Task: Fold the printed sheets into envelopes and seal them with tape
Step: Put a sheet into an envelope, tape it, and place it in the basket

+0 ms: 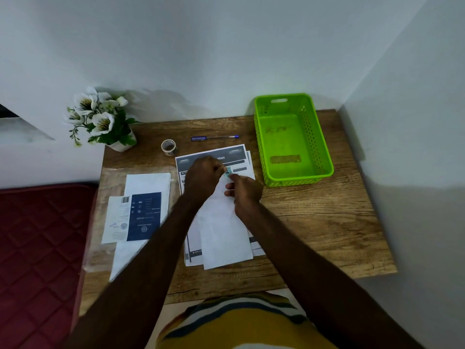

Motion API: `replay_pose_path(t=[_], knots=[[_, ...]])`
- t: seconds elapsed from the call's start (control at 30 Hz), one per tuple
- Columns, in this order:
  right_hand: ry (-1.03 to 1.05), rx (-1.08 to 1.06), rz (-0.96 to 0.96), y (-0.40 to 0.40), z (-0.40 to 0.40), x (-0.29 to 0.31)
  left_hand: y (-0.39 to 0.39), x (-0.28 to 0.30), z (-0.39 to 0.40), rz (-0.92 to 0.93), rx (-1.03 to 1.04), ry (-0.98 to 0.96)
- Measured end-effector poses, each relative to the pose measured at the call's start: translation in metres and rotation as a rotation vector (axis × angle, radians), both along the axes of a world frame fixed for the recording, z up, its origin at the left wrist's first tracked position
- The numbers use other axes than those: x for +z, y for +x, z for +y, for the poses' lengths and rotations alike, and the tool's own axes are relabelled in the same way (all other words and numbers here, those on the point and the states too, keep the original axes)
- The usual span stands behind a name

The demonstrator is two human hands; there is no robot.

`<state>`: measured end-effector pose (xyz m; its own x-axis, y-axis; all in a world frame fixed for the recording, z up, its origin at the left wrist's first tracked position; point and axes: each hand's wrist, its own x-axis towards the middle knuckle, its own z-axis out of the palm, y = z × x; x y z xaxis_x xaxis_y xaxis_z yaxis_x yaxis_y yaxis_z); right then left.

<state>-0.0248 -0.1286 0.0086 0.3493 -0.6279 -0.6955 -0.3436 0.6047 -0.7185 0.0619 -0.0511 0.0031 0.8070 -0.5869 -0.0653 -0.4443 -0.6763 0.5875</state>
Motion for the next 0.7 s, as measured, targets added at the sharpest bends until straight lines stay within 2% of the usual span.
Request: replay_pose_path(t=[0.23,0.7], knots=[[-0.089,0.017,0.073,0.002,0.001,-0.011,-0.001,-0.011,-0.002,0.035,0.031,-0.042],[-0.109,0.044,0.096,0.002,-0.001,-0.019,-0.002,-0.016,-0.004,0.014,0.055,-0.030]])
